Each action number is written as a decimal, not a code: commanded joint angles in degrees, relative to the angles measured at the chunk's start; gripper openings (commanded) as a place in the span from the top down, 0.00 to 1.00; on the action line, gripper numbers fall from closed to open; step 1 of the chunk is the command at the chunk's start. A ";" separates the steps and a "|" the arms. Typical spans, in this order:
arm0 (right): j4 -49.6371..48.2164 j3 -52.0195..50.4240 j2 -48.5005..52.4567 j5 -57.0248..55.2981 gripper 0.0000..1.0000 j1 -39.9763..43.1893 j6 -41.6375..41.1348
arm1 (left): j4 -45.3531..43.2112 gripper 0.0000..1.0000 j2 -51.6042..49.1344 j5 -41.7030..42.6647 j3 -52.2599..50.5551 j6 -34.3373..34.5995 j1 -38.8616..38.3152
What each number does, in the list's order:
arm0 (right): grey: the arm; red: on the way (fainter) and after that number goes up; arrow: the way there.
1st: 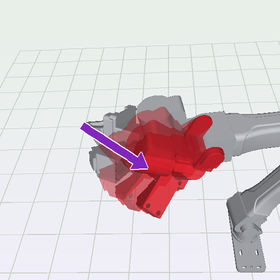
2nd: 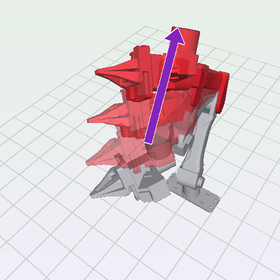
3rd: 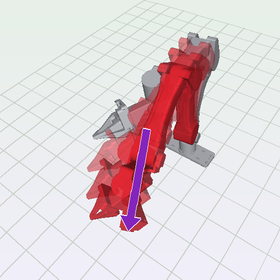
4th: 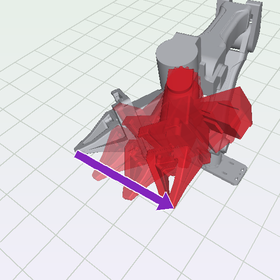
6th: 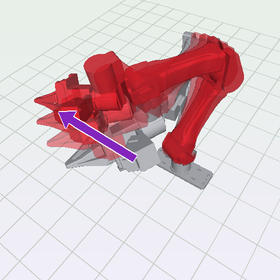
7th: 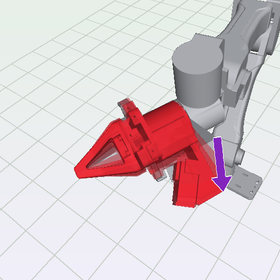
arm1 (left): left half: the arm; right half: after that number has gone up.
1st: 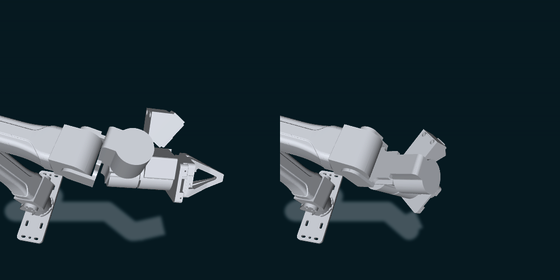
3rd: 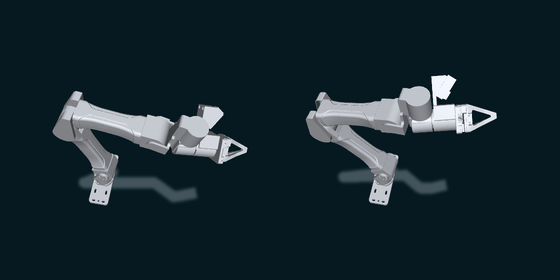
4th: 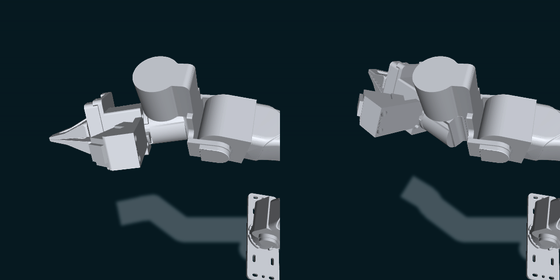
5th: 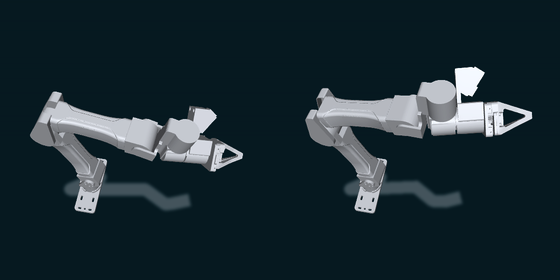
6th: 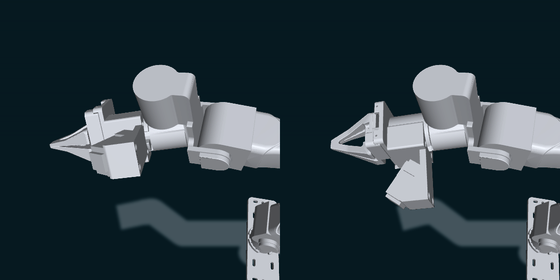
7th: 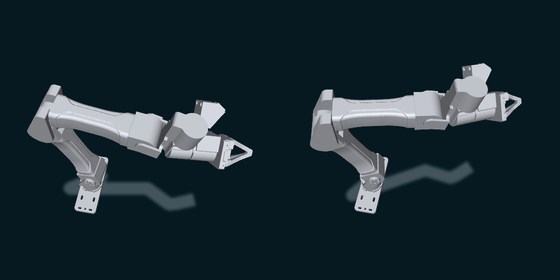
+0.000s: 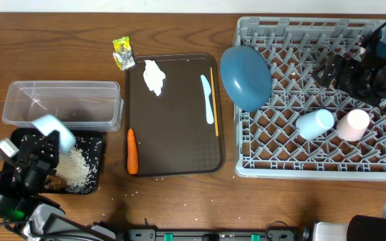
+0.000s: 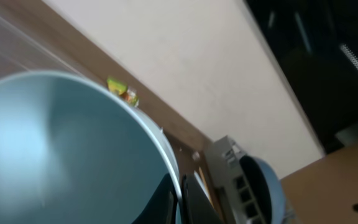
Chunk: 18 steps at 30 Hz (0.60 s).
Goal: Sort waste into correct bins and load items into the dishwasher rack
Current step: 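Tilt the bowl with the left gripper to pour rice onto the tray, then carry the emptied bowl with the left gripper toward the rack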
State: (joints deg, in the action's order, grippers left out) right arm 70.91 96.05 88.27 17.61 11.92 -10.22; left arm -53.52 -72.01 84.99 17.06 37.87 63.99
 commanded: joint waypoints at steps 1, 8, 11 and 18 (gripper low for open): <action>0.20 0.17 0.13 0.66 0.01 -0.22 -0.44 | -7.10 0.94 0.22 -0.44 0.20 12.83 -0.17; -0.39 0.17 0.13 0.70 0.01 -0.22 -0.46 | -23.71 0.94 0.22 1.31 1.40 33.70 -5.55; -0.42 0.17 0.13 0.68 0.01 -0.22 -0.44 | -23.78 0.94 0.20 1.36 2.38 34.42 -11.61; -0.42 0.17 0.13 0.70 0.01 -0.22 -0.46 | -23.78 0.94 0.17 -0.55 5.84 34.18 -34.16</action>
State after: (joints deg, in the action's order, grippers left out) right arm 70.63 96.03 88.27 17.65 11.92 -10.24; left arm -76.58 -72.01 84.90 20.47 70.89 34.68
